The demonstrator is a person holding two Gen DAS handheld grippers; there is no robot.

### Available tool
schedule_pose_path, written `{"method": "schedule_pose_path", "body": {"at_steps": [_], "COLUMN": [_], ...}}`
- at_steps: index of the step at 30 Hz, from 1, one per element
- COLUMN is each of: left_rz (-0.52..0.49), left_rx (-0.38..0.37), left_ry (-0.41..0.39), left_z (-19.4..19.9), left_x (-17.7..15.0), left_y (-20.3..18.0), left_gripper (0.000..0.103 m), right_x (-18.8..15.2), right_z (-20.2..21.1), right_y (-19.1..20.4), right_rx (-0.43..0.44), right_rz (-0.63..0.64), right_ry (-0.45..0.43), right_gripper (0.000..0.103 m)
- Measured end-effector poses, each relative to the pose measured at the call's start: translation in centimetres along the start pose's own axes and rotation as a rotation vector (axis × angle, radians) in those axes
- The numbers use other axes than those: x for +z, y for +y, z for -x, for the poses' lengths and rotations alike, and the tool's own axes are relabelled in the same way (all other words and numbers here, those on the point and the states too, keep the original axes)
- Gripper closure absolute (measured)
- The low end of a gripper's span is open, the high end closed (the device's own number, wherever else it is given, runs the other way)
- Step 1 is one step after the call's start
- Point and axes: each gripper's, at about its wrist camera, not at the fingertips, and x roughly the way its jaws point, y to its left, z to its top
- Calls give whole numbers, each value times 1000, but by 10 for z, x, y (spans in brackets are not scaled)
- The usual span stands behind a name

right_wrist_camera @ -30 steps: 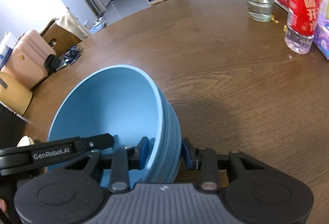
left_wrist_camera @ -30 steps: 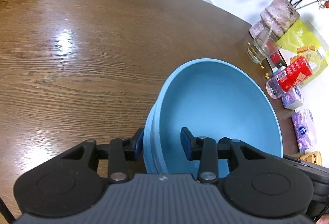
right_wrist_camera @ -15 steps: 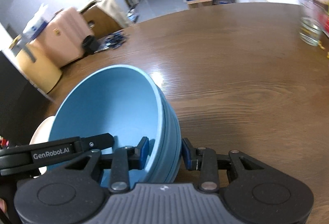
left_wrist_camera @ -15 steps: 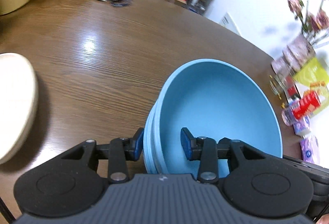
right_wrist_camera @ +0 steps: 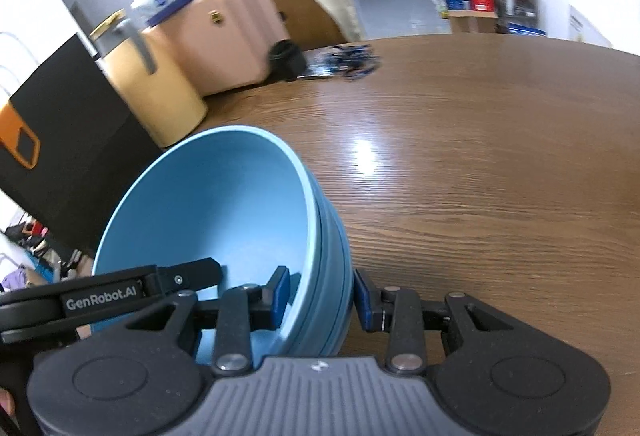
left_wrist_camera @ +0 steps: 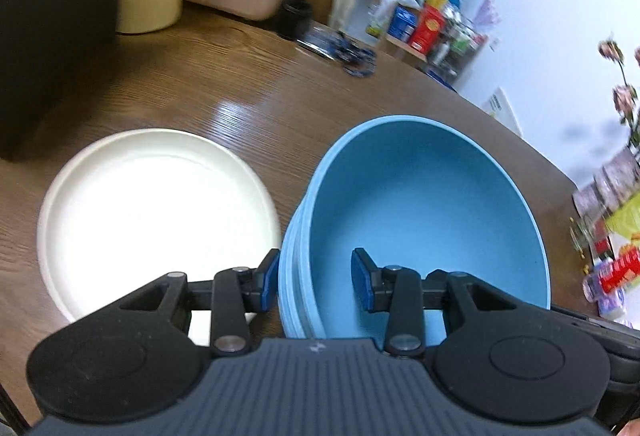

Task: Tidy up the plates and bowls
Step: 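Lift and carry the bowl stack with both tools toward the white plates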

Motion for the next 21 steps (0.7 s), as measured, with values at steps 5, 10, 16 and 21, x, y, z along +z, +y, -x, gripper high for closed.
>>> {"method": "schedule_pose_path", "body": {"at_steps": [5, 10, 16, 21], "left_rz": [31, 45, 42, 31], "left_rx": [26, 49, 66, 64], "left_ry": [-15, -16, 8, 33], "left_z": [13, 20, 16, 7], "left_x": [13, 24, 34, 40], "left_y": [44, 80, 112, 125], "left_gripper": [65, 65, 65, 65], "right_x": [2, 3, -1, -4], "right_z": [-19, -40, -63, -76], "right_y": [45, 84, 111, 121], "right_rx": [25, 42, 44, 33], "right_rz": [30, 41, 27, 1], "right_ry": [12, 28, 53, 70], "right_gripper": [70, 70, 70, 70]}}
